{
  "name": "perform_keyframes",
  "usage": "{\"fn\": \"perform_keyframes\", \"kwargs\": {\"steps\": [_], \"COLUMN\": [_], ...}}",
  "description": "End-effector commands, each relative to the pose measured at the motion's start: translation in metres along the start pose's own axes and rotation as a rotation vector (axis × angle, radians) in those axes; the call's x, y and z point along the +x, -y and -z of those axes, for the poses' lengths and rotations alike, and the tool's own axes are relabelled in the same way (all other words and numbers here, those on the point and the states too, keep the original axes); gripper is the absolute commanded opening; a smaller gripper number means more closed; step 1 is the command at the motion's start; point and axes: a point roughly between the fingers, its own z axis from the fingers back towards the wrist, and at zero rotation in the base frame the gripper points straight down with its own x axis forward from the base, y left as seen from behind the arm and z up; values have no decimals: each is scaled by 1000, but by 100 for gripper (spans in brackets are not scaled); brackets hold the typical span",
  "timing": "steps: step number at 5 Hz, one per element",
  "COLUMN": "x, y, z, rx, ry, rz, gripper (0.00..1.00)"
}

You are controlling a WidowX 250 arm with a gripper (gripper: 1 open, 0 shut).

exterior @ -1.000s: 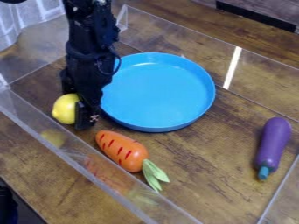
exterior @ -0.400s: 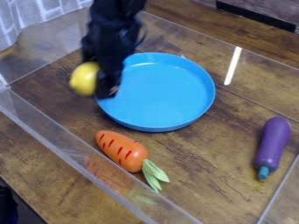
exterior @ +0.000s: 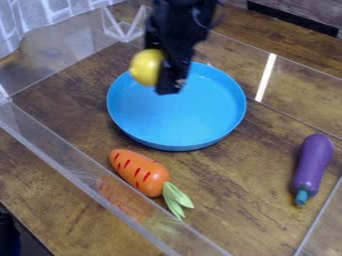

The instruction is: Put the lemon on the blue tray

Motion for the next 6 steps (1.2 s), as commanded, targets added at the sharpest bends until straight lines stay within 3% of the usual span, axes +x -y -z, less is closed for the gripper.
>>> {"fn": "perform_keyframes", "kwargs": {"steps": [1,2,6], "x": [22,28,5], "y": [7,14,-9], "z": [-8,3,10], "rx": [30,31,31], "ry": [68,82,71], "rz": [26,32,-25], "gripper": [0,0,0]}}
